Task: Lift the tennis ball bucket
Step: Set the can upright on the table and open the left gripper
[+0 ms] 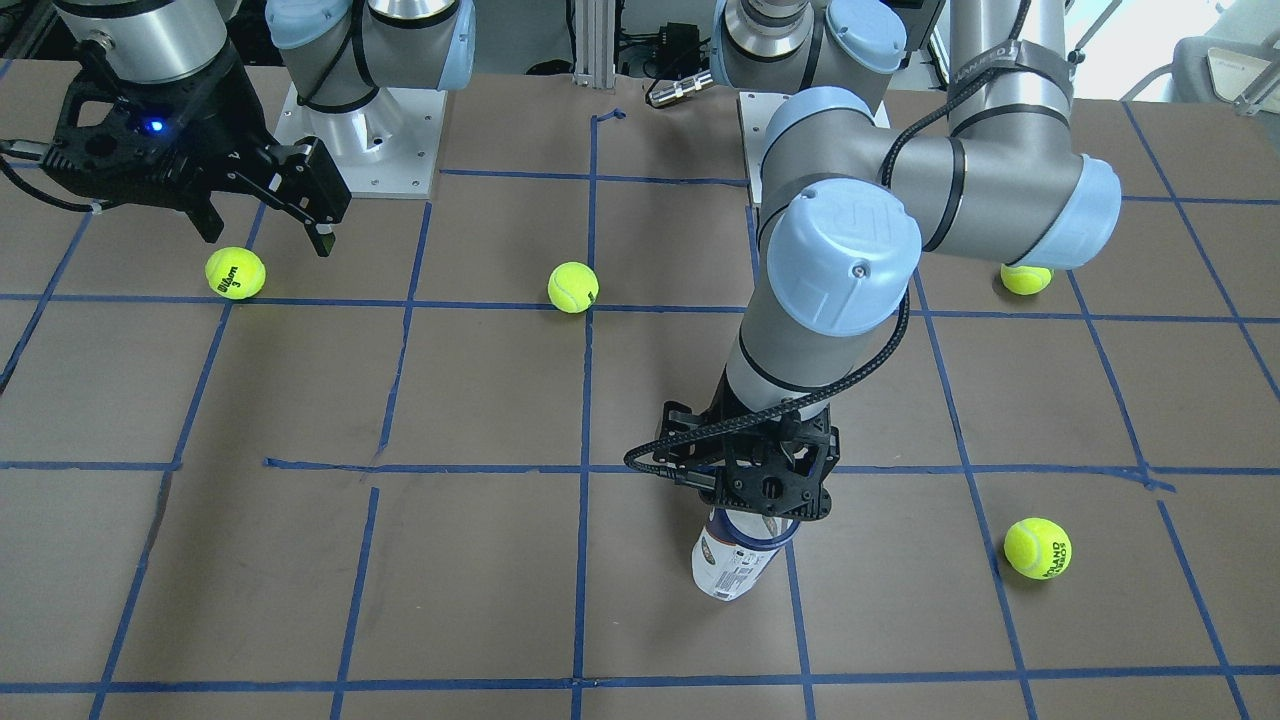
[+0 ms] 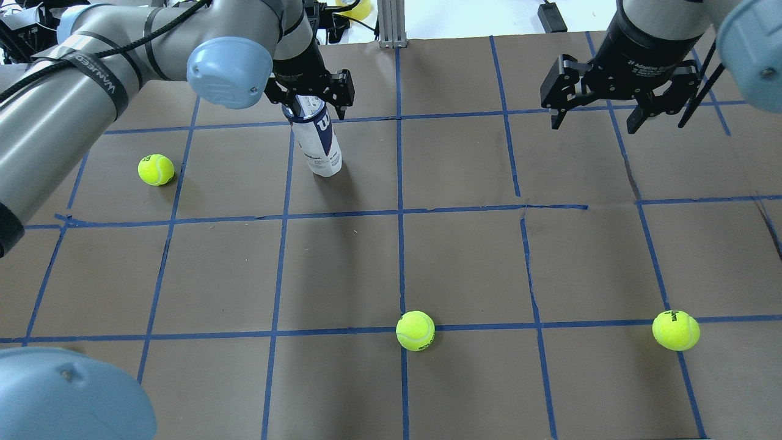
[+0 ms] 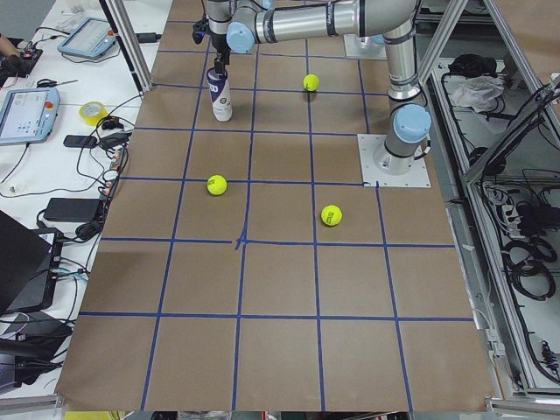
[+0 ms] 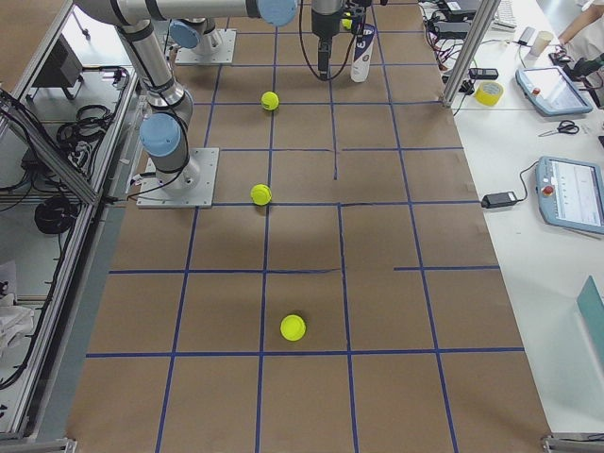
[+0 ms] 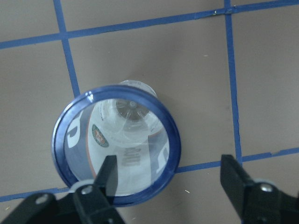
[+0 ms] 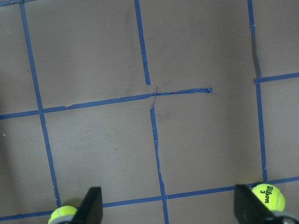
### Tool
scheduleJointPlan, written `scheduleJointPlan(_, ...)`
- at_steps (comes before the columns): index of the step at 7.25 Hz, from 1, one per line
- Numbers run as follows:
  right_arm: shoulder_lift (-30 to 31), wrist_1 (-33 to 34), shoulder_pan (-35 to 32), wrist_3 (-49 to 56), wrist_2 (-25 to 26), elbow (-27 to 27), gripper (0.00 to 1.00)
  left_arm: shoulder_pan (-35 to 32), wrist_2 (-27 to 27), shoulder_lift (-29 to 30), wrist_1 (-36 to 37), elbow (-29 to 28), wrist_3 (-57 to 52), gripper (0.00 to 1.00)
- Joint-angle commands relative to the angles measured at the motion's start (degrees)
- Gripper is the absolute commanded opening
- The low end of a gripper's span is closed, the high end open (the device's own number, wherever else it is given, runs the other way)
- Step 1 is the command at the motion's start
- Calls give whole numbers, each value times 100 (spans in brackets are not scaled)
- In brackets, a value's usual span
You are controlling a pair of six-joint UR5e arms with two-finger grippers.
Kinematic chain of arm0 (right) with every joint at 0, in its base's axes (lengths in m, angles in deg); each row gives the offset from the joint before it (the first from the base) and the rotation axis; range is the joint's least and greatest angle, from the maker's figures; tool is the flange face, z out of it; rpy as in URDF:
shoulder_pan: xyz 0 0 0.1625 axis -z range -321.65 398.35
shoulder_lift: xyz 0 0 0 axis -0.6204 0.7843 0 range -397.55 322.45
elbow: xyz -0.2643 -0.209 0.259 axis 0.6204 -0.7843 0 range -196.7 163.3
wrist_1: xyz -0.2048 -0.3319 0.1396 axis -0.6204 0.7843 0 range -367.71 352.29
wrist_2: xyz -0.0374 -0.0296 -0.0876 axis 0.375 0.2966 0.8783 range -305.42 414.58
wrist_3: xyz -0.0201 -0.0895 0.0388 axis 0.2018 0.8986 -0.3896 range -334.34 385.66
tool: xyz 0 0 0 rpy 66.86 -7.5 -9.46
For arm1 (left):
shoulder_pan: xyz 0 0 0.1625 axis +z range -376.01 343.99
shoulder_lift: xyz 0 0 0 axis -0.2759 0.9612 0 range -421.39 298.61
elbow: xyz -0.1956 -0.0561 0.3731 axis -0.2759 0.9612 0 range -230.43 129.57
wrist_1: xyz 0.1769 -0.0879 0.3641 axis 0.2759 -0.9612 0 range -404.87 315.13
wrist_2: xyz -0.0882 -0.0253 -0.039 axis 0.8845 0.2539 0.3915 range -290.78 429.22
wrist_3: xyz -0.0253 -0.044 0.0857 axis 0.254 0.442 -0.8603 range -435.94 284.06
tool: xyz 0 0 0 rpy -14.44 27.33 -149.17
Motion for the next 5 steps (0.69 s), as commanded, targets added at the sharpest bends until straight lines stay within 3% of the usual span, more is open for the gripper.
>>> scheduleJointPlan(1,0,-7,0,3,1,1,100,43,-101,-286,-884,-490,-195,100)
scheduleJointPlan(5,0,-7,-9,-5,1,1,100,832,-57,-1058,-1809,-511,-432,100)
